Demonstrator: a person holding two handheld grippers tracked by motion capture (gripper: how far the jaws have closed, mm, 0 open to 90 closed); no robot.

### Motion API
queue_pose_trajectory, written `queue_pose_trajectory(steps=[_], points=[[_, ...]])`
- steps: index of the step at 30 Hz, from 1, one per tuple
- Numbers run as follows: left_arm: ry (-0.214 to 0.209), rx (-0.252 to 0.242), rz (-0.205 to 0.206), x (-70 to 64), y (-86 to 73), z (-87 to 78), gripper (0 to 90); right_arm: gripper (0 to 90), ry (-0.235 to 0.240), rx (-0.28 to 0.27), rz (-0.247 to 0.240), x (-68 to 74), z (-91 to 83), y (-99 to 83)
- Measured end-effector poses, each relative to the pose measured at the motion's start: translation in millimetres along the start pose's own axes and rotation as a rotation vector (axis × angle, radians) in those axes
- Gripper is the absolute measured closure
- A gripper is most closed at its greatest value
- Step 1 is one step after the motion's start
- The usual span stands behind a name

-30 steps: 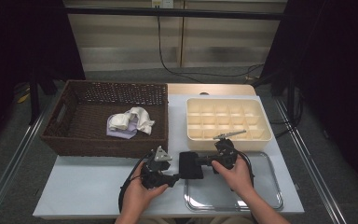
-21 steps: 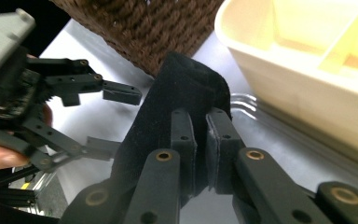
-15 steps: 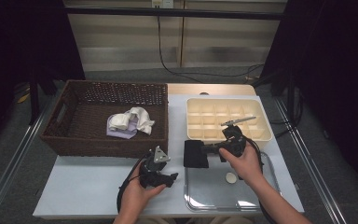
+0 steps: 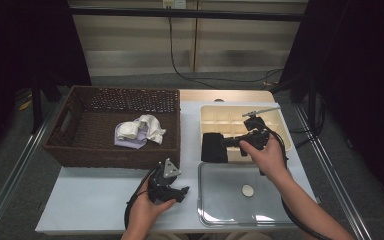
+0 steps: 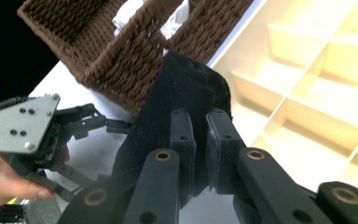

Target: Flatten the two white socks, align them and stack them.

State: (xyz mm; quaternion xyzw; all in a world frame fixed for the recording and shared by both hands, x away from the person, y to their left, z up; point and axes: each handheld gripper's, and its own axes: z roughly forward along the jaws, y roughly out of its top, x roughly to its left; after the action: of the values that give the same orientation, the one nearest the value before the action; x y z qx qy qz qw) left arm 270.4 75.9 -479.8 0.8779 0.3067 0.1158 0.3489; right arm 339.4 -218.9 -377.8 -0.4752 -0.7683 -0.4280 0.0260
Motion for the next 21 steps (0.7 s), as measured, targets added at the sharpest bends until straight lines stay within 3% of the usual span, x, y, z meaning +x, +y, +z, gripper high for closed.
queue_pose_trajectory(steps=[9, 21], points=[[0.001, -0.024, 0.008, 0.5, -3.5, 0.5, 26.4, 82.7, -0.051, 0.001, 0.007, -13.4, -2.7, 14.6], [-0.013, -0.059, 0.003, 0.1, -7.9, 1.5, 25.5, 82.4, -0.071, -0.009, 0.021, -26.1, 0.5, 28.8]])
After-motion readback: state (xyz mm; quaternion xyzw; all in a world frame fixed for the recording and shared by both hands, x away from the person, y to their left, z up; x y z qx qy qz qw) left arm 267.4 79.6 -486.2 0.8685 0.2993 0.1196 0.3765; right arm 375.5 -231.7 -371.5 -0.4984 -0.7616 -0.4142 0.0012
